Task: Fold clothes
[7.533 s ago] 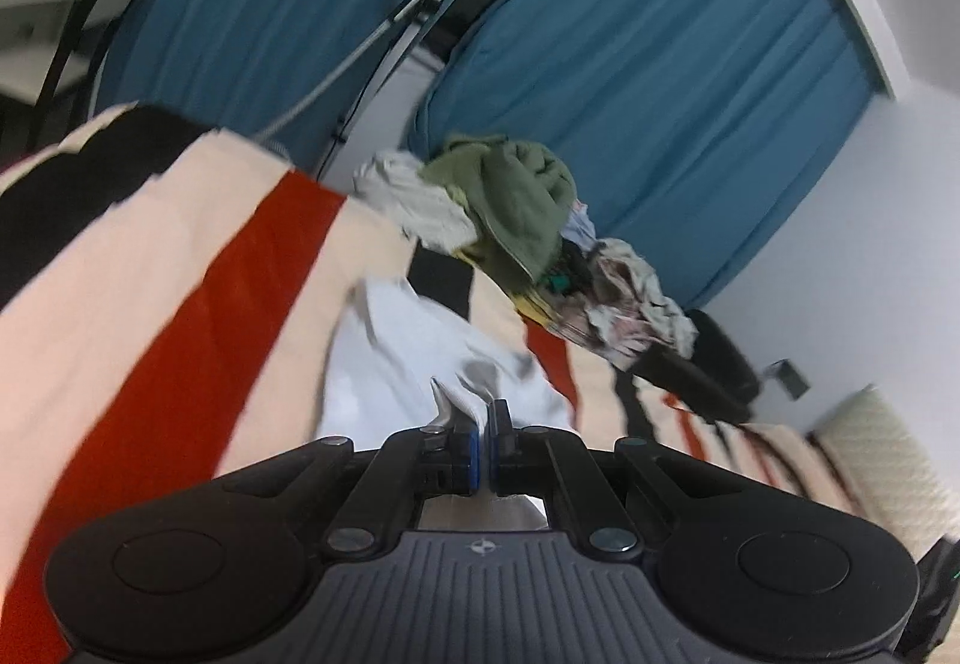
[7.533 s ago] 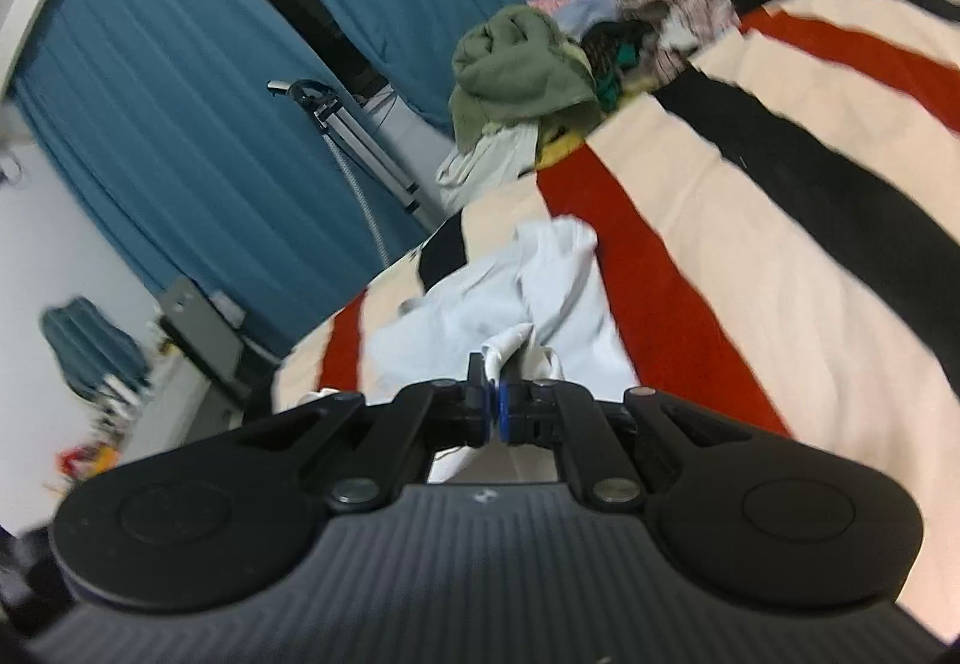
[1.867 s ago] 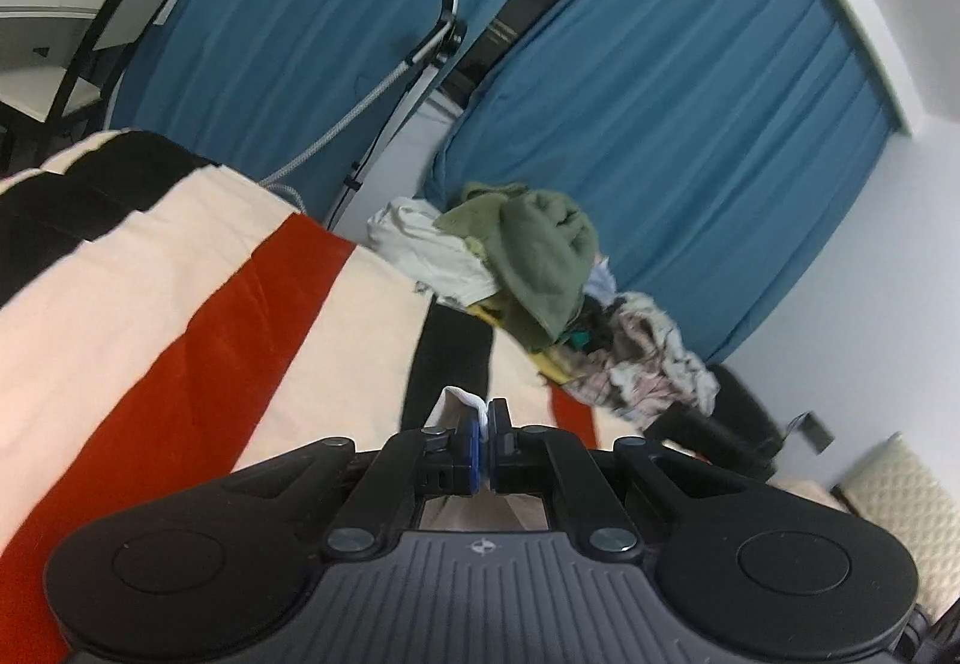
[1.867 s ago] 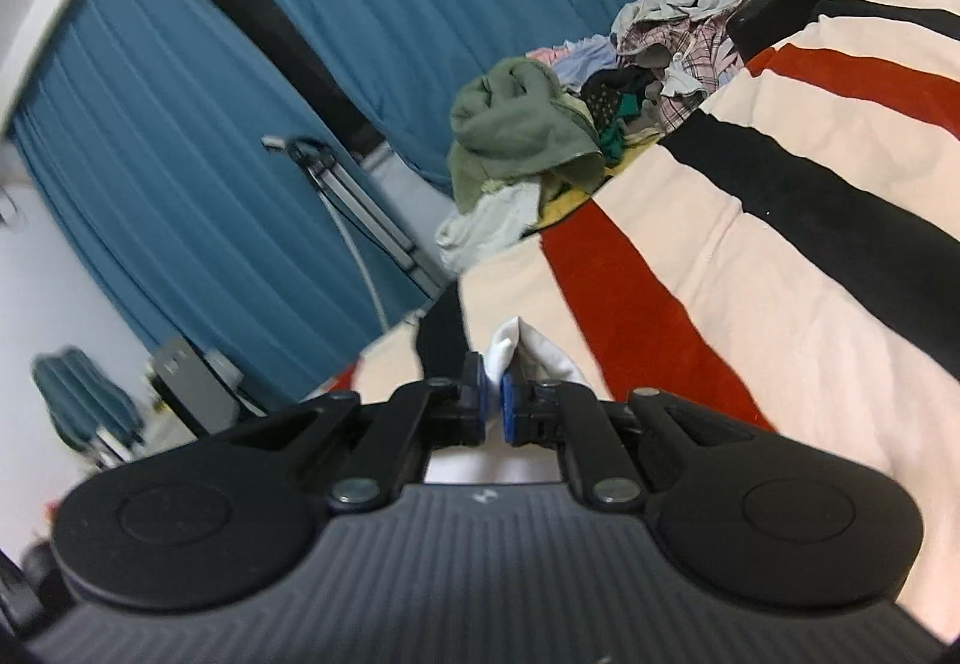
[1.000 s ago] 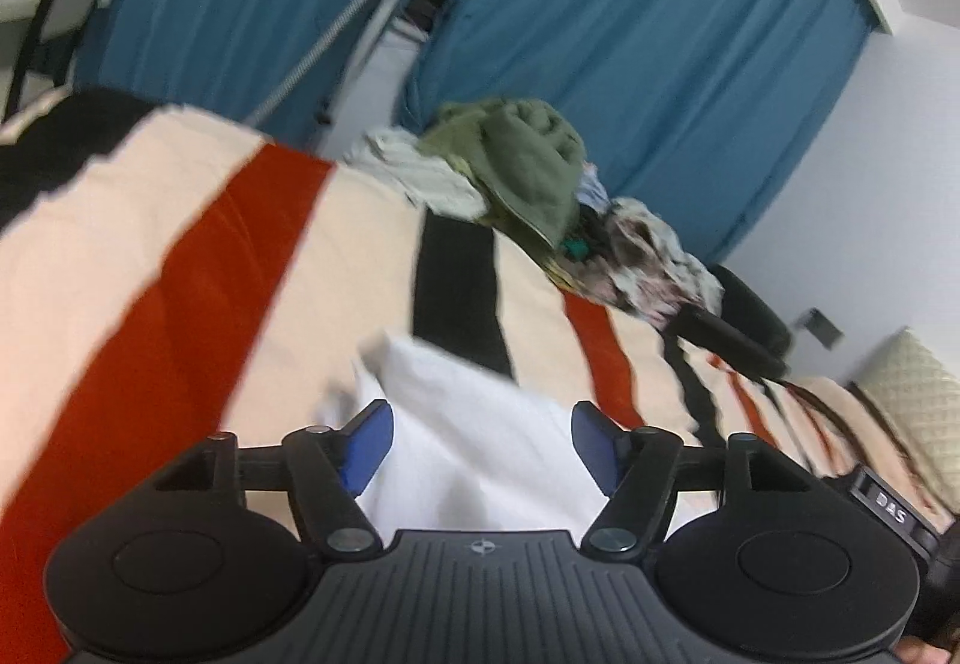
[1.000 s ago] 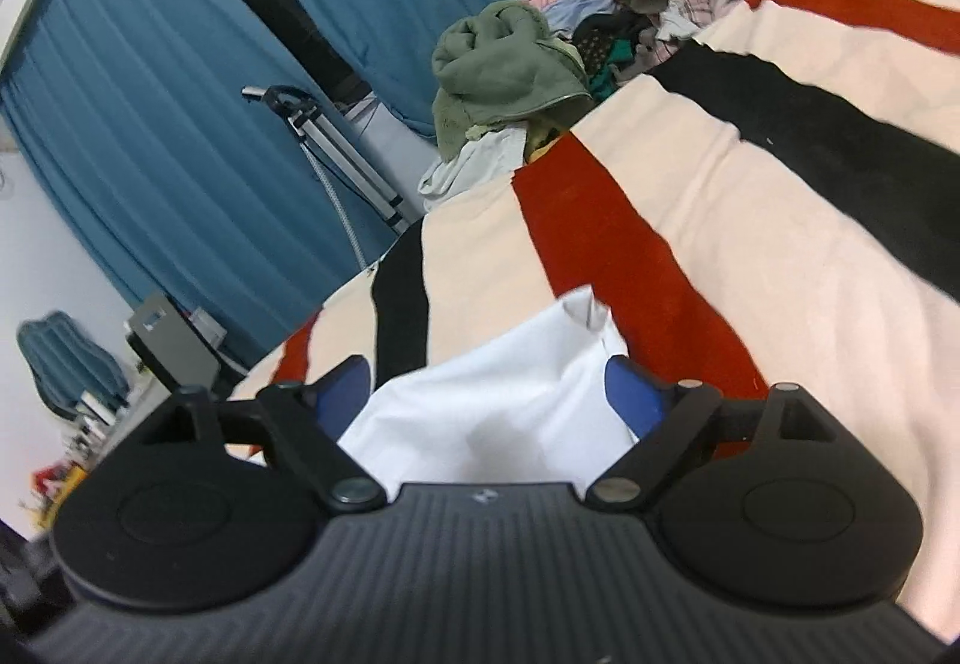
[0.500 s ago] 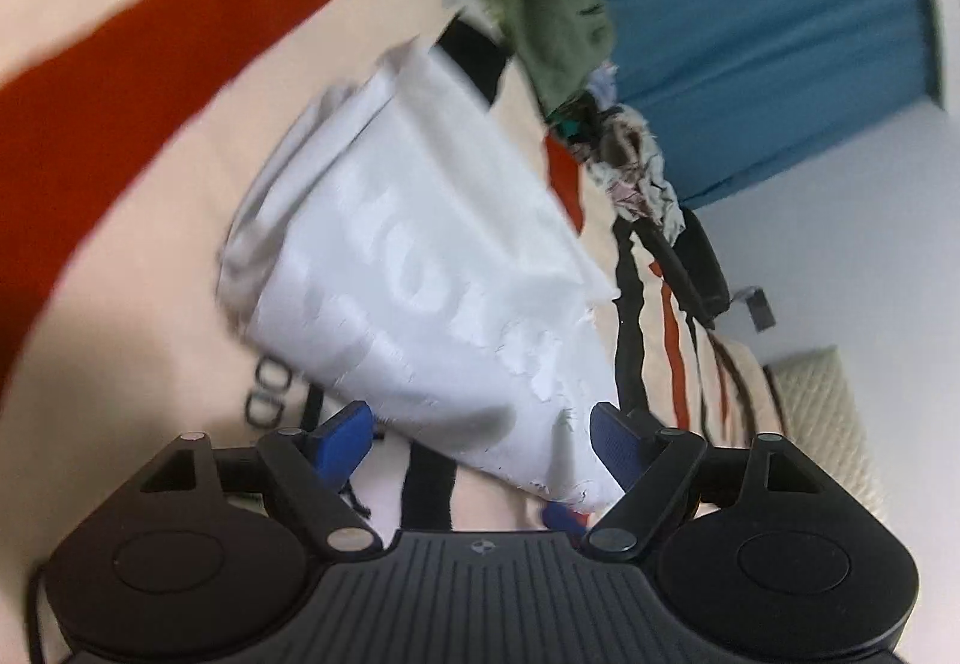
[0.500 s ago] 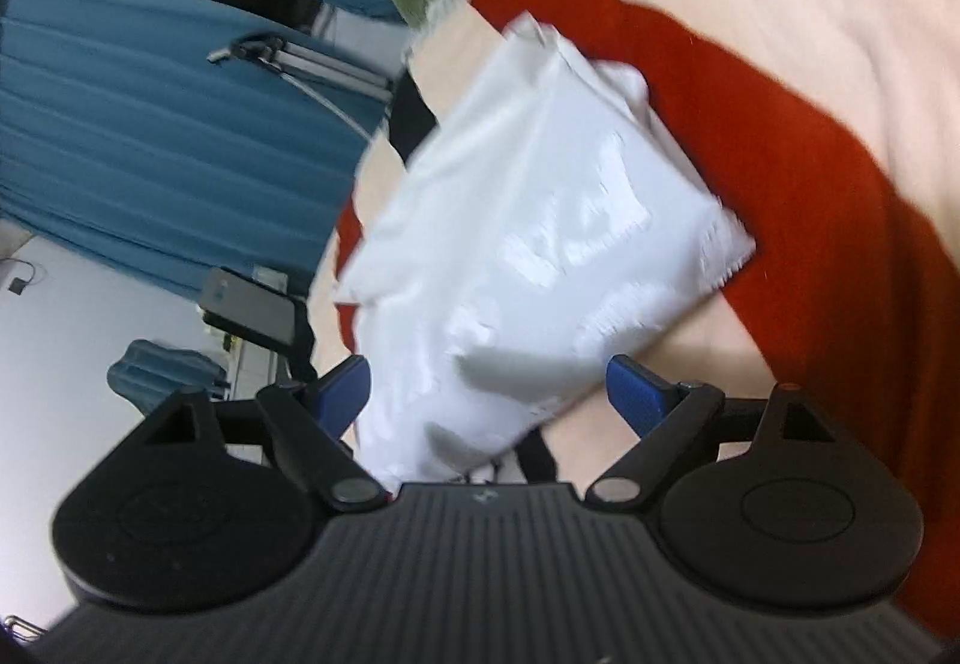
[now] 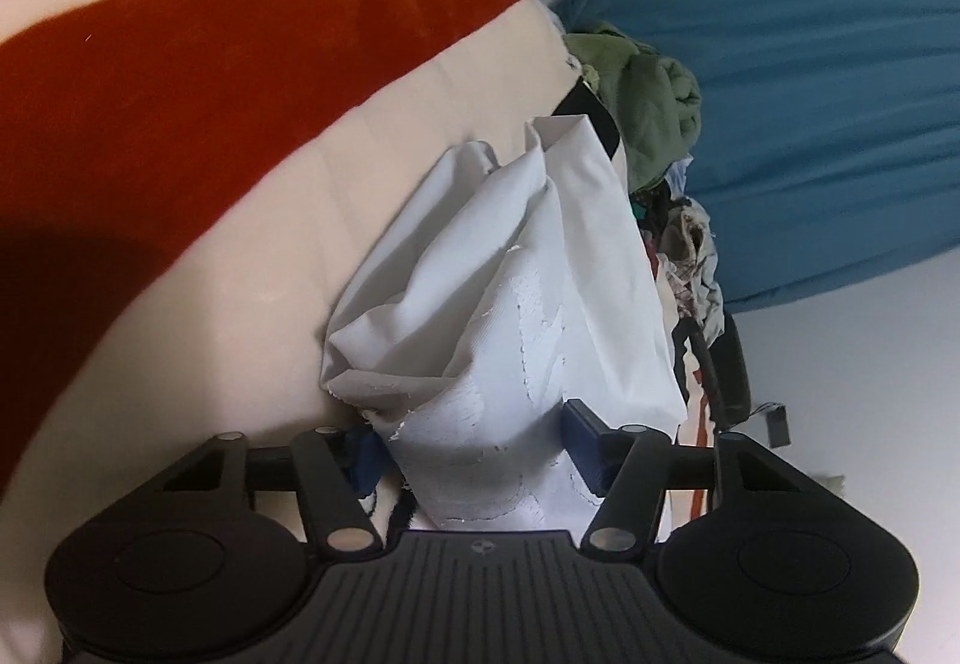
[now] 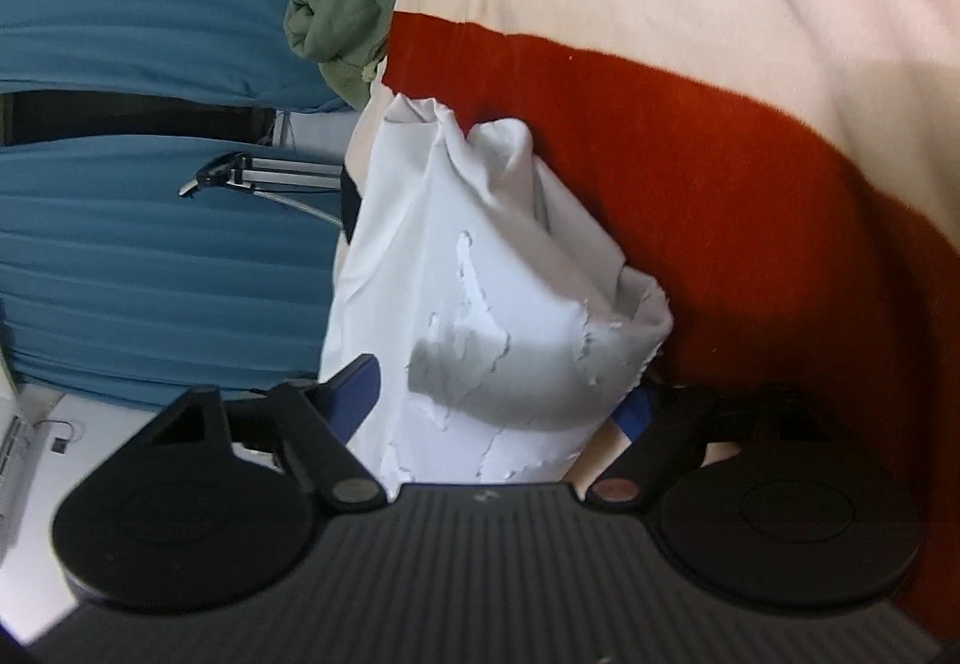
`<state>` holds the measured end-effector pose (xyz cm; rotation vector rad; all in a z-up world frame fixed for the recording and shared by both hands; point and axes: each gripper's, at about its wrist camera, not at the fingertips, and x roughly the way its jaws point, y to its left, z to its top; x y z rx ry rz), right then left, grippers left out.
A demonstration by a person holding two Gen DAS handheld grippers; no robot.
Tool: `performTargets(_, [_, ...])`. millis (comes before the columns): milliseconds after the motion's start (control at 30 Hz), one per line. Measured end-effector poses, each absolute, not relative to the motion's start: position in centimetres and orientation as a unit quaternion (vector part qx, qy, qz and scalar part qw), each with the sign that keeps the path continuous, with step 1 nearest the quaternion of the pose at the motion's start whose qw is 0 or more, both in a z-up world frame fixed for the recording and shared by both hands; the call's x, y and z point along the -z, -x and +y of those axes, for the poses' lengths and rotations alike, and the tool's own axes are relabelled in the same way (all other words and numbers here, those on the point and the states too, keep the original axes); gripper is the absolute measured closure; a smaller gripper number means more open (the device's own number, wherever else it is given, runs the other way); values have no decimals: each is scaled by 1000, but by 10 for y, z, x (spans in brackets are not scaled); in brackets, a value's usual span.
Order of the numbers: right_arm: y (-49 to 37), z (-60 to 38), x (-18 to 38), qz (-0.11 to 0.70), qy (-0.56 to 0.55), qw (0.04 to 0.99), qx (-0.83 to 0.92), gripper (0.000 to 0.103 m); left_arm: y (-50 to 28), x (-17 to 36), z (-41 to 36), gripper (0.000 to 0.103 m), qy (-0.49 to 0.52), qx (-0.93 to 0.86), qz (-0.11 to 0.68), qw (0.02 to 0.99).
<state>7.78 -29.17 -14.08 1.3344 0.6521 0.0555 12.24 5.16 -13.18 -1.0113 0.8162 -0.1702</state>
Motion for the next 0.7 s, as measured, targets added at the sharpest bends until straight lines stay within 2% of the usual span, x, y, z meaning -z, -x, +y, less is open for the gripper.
performTargets(167, [-76,-293,142,297,-590,751,-7,39,-127,134,52,57,471,81,375,794])
performTargets(233, [-74,-294,141,296,-582,757,-2,49,-126,135,50,61,471,84,374,794])
performTargets(367, [-70,-296,137,292,-567,770,0,61,-123,133,52,71,474,88,373,792])
performTargets(433, [-69,-295,132,286,-560,778,0,71,-119,129,52,78,470,94,366,797])
performTargets(533, [-65,-296,124,277,-557,783,-1,77,-117,122,53,83,478,108,356,796])
performTargets(700, [-50,-304,103,237,-584,776,-12,79,-113,108,58,85,509,153,357,768])
